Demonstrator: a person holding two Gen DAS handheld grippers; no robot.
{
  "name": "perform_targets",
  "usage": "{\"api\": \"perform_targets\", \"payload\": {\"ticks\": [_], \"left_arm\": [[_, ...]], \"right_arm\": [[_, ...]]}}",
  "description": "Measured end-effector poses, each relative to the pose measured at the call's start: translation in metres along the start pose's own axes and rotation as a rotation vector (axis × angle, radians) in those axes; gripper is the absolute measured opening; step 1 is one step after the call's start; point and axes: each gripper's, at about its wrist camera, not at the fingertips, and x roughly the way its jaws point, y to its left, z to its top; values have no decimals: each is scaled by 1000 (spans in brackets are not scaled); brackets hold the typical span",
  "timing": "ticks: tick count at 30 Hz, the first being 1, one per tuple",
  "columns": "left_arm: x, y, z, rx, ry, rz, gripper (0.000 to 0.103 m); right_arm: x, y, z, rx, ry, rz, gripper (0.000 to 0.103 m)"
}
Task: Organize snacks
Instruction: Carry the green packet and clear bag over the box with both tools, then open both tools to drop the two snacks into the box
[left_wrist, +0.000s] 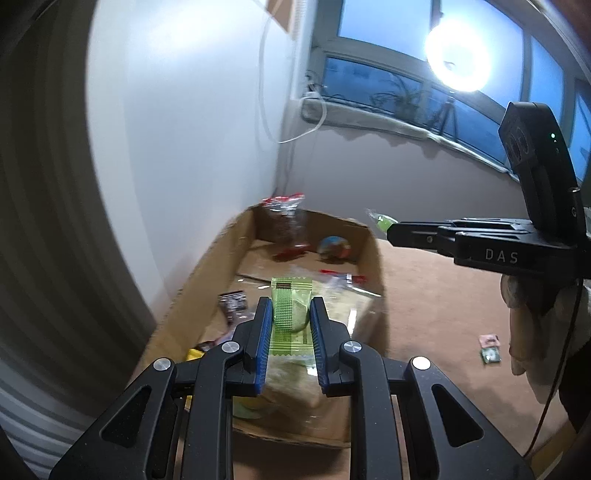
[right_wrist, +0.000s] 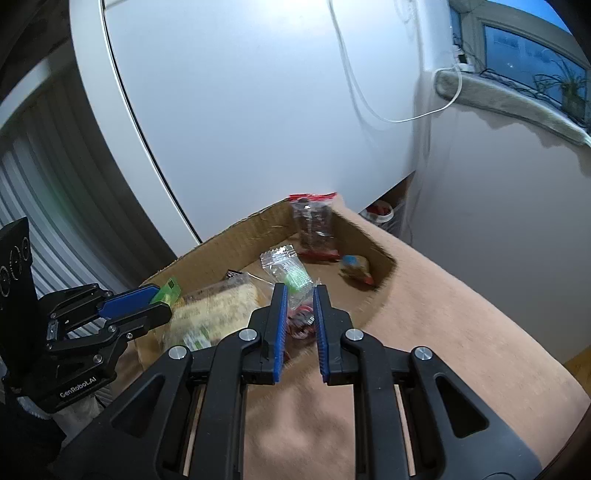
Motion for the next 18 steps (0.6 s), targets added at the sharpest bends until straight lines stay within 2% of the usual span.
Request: {"api": "perform_targets", "payload": {"ticks": [6,8,9,10,14,18], "left_arm": [[1,9,3,-12,-8,26,20],[2,11,4,-17,-10,33,21],[2,12,5,-21,-12,36,21],[2,13,5,-23,-13,35,21],[1,12,8,-22,-21,45,25],[-3,7,8,-15,-35,36,25]], "right_arm": [[17,13,9,-23,19,-1,16],[17,14,11,-25,22,-3,31],[16,15,12,-25,17,-5,51],[16,16,12,-26,10,-7,61],[8,14,13,-19,-8,-10,62],[-2,12,10,-15,-11,-27,64]]}}
